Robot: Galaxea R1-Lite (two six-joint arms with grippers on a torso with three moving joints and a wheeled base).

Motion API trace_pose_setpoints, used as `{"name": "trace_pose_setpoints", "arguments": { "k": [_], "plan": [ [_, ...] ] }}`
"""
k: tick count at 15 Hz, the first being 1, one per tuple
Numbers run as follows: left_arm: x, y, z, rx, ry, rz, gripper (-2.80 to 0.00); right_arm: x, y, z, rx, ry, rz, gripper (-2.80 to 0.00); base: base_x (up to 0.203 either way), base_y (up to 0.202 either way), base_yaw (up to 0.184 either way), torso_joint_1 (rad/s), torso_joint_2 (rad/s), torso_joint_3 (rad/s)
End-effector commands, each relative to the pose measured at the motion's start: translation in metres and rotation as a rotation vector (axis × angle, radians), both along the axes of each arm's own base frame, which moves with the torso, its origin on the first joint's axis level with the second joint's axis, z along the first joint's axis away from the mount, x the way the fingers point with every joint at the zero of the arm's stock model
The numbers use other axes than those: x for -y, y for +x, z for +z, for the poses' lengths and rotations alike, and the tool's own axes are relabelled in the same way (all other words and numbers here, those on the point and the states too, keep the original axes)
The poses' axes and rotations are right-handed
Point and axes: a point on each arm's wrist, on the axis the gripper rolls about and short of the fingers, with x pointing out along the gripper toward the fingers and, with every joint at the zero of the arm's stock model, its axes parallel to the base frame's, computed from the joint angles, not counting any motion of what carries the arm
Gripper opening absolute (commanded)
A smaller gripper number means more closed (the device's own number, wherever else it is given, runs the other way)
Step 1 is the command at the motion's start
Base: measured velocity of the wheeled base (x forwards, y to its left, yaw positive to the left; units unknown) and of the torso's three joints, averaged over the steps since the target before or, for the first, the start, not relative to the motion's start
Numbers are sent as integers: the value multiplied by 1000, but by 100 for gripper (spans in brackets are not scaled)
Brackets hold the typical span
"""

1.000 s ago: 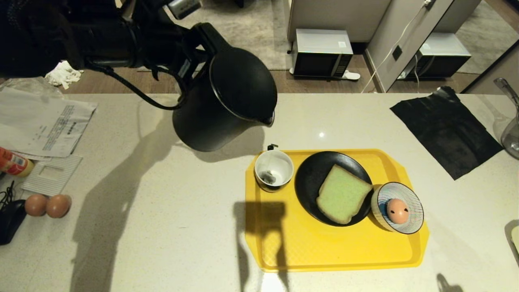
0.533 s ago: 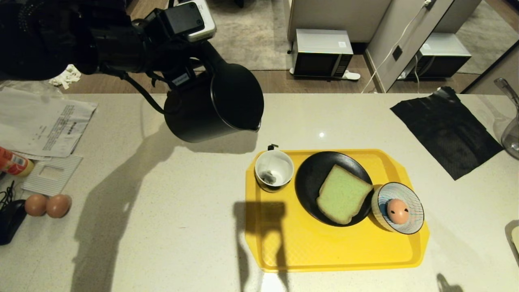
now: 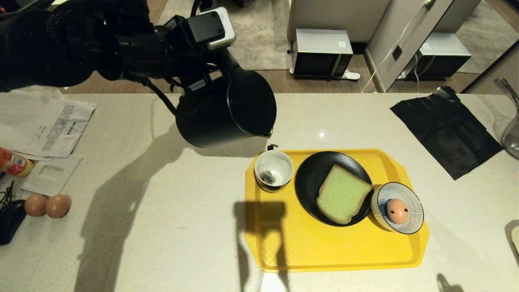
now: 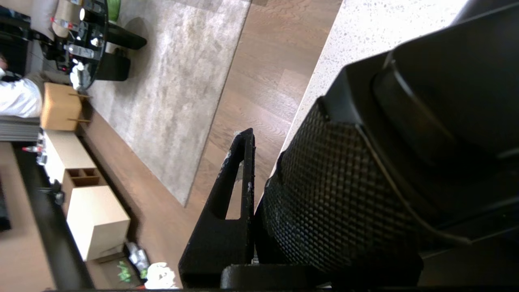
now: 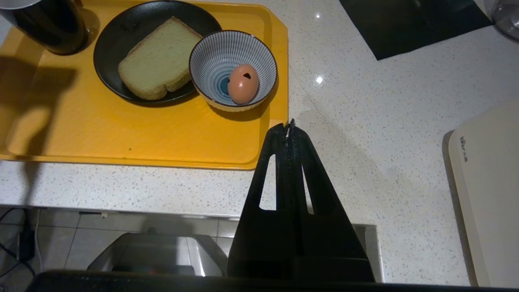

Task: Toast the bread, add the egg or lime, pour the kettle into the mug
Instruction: Pour water into a cup

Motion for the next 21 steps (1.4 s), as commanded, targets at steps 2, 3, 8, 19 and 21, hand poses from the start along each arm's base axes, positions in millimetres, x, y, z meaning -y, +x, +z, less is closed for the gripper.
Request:
{"name": "trace_pose_setpoints", "arguments": {
  "k": [2, 3, 8, 19, 21],
  "plan": [
    [6, -1, -2, 18, 57, 13, -280, 0, 2, -7, -25, 0, 1, -280, 0, 0, 0, 0, 0, 0],
    [8, -2, -3, 16, 60, 12, -280, 0, 2, -8, -27, 0, 1, -280, 0, 0, 0, 0, 0, 0],
    [21, -3, -8, 29, 120, 3, -280, 0, 2, -7, -25, 0, 0, -280, 0, 0, 0, 0, 0, 0],
    [47, -8, -20, 59, 288, 42, -280, 0, 2, -8, -27, 0, 1, -280, 0, 0, 0, 0, 0, 0],
    [51, -7, -22, 68, 329, 47, -280, 0, 2, -7, -26, 0, 0, -280, 0, 0, 0, 0, 0, 0]
  ]
}}
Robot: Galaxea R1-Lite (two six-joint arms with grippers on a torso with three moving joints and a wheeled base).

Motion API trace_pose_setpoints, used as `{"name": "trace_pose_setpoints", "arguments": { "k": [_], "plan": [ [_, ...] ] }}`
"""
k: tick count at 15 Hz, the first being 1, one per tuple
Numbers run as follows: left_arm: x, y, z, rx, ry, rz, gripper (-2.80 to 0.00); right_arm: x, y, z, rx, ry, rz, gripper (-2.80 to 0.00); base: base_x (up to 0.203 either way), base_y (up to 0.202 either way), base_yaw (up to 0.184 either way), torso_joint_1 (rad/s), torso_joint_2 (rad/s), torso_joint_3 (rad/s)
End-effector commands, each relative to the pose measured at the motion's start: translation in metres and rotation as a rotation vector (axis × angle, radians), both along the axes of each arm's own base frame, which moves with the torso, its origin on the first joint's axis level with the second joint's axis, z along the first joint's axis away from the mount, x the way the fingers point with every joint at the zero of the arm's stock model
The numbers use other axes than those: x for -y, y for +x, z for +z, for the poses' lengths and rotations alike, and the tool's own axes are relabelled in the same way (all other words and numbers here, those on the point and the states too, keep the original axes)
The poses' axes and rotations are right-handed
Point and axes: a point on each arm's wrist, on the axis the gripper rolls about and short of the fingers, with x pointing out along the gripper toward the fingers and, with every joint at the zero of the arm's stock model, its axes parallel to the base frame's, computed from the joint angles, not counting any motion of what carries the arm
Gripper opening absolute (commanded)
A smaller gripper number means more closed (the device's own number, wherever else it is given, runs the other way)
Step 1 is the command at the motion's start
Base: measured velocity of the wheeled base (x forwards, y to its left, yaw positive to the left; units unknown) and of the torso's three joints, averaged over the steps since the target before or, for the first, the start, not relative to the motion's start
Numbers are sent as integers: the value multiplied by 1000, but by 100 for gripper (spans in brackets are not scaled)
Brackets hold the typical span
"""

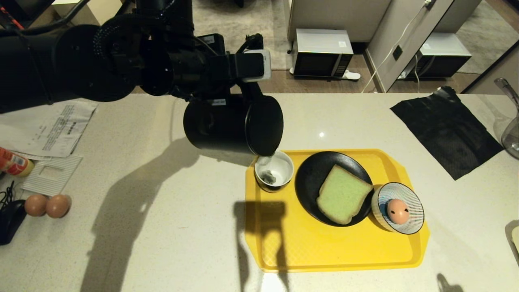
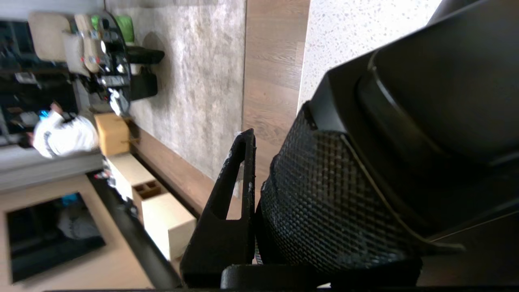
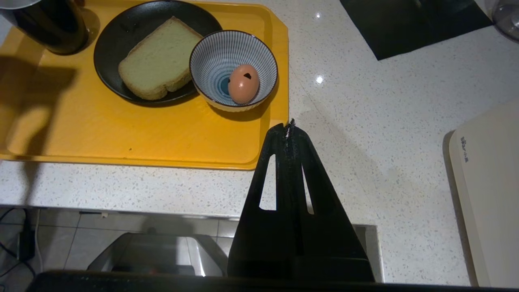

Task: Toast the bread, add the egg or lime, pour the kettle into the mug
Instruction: Pour water into a cup

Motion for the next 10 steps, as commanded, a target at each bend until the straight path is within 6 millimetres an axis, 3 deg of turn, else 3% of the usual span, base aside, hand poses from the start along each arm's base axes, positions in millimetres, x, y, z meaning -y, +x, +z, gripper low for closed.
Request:
{"name": "trace_pose_setpoints", "arguments": {
  "k": [1, 10],
  "plan": [
    [4, 2, -4, 9, 57, 8, -280, 0, 2, -7, -25, 0, 0, -280, 0, 0, 0, 0, 0, 0],
    [14, 1, -9, 19, 113, 26, -280, 0, 2, -8, -27, 0, 1, -280, 0, 0, 0, 0, 0, 0]
  ]
}}
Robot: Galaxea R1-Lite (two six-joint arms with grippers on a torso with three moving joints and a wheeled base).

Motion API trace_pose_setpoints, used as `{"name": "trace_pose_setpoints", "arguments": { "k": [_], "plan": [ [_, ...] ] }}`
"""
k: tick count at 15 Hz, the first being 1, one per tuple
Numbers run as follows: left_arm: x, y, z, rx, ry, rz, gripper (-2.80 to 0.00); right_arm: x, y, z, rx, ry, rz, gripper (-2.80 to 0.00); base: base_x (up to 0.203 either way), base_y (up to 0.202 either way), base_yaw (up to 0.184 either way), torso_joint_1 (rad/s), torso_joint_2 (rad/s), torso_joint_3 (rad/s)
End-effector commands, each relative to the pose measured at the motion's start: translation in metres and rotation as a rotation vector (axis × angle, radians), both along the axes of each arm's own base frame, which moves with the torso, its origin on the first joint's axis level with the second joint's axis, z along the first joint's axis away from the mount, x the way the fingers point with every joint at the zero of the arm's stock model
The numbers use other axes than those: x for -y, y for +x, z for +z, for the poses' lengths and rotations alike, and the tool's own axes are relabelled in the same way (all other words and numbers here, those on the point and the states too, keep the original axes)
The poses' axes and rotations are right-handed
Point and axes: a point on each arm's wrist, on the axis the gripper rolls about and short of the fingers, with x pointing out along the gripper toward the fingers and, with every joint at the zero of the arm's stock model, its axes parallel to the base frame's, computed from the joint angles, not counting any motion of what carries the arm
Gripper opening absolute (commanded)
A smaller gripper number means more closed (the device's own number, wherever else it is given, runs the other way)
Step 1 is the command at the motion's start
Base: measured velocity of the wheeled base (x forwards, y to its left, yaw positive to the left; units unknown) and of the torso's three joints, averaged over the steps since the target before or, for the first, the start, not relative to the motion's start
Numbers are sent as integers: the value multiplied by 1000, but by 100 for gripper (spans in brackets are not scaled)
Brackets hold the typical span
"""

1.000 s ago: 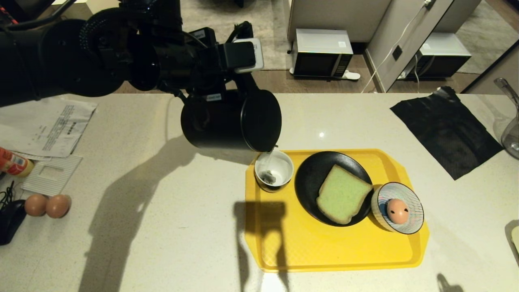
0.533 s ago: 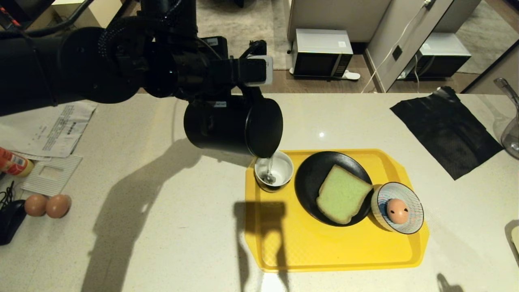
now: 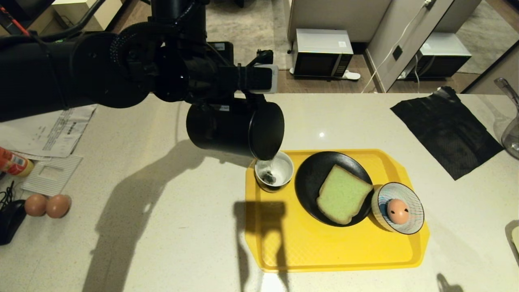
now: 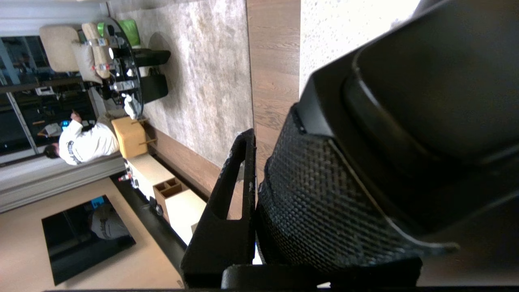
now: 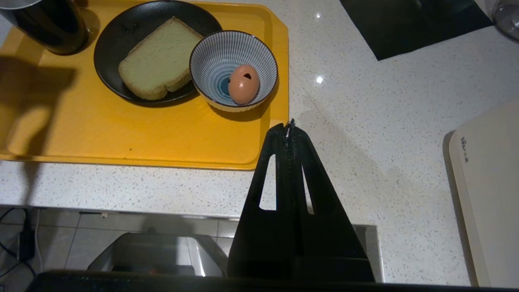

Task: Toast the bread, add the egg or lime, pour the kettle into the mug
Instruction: Pour water into a cup

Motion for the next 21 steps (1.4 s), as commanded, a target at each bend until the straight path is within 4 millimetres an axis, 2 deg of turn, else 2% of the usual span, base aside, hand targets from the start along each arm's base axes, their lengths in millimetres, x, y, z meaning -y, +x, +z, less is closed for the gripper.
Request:
{"name": "trace_pose_setpoints", "arguments": {
  "k": [1, 11, 21],
  "plan": [
    [3, 2, -3, -3, 14, 0, -280, 0, 2, -8, -27, 0, 0, -280, 0, 0, 0, 0, 0, 0],
    [4, 4, -5, -5, 11, 7, -280, 0, 2, -7, -27, 0, 1, -280, 0, 0, 0, 0, 0, 0],
    [-13, -19, 26, 46, -96, 97, -280, 0, 2, -7, -27, 0, 1, -280, 0, 0, 0, 0, 0, 0]
  ]
}}
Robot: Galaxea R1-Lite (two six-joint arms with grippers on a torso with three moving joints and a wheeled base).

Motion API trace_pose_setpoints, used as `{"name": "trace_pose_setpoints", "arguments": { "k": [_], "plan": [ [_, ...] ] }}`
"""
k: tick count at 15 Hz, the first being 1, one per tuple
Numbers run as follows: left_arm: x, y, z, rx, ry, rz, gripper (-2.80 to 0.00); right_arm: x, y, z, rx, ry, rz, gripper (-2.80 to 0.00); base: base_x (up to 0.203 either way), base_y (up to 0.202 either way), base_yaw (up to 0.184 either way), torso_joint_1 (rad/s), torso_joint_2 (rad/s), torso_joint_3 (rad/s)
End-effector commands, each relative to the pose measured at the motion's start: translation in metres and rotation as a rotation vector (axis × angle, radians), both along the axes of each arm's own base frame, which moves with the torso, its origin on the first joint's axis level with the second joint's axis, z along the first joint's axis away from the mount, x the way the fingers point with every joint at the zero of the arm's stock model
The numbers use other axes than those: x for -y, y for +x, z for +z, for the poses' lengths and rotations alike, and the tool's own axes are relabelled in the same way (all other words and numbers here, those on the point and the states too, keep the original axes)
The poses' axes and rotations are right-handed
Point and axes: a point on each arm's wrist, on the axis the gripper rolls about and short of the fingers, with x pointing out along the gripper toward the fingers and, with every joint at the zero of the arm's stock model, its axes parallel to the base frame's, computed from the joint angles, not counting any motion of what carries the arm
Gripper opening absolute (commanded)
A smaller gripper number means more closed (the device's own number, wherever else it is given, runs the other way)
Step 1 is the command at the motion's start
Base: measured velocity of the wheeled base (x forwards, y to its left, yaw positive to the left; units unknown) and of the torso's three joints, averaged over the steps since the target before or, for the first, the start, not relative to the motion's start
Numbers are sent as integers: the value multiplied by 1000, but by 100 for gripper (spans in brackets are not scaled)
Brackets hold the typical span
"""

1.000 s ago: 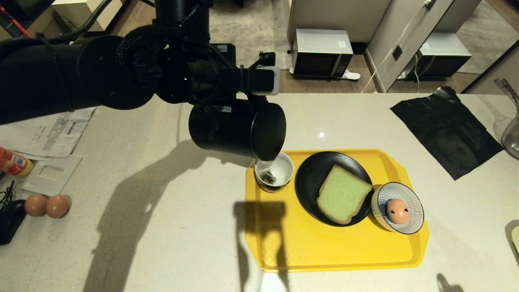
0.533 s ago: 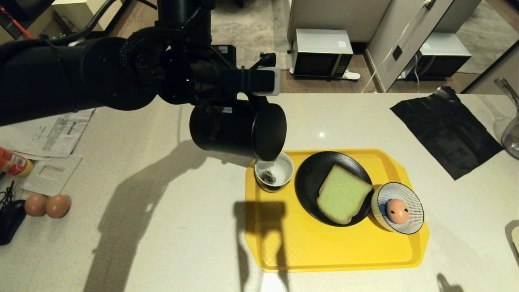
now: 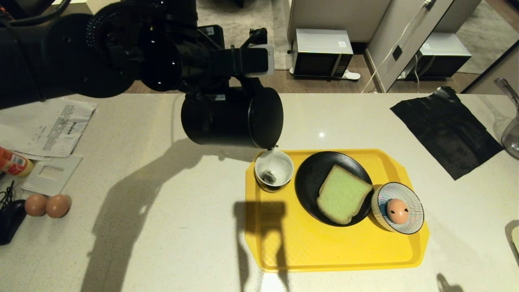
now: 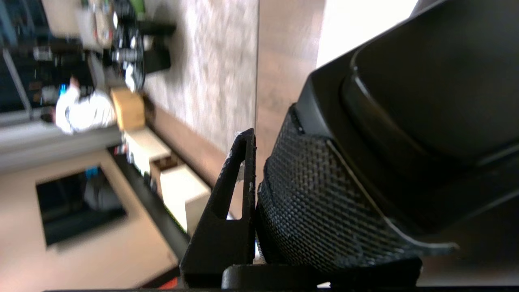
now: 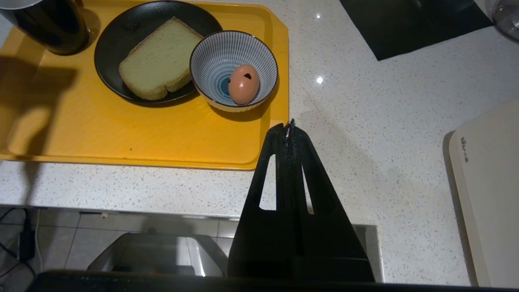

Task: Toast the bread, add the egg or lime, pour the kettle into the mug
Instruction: Pour water into a cup

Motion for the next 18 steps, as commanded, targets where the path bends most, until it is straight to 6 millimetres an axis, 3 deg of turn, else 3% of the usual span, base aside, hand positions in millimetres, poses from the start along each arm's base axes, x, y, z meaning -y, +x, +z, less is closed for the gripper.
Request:
{"name": "trace_pose_setpoints", "arguments": {
  "k": [1, 8, 11, 14, 18],
  "plan": [
    [-8, -8, 10, 21, -30, 33, -280, 0, 2, -7, -27, 0, 0, -280, 0, 0, 0, 0, 0, 0],
    [-36, -22, 23, 14, -184, 169, -280, 0, 2, -8, -28, 0, 0, -280, 0, 0, 0, 0, 0, 0],
    [-59, -25, 20, -8, -301, 252, -280, 0, 2, -7, -25, 0, -1, -280, 0, 0, 0, 0, 0, 0],
    [-78, -25, 11, -44, -484, 340, -280, 0, 2, -7, -25, 0, 0, -280, 0, 0, 0, 0, 0, 0],
    [-87, -27, -10, -117, -737, 351, -280, 0, 2, -7, -27, 0, 0, -280, 0, 0, 0, 0, 0, 0]
  ]
}}
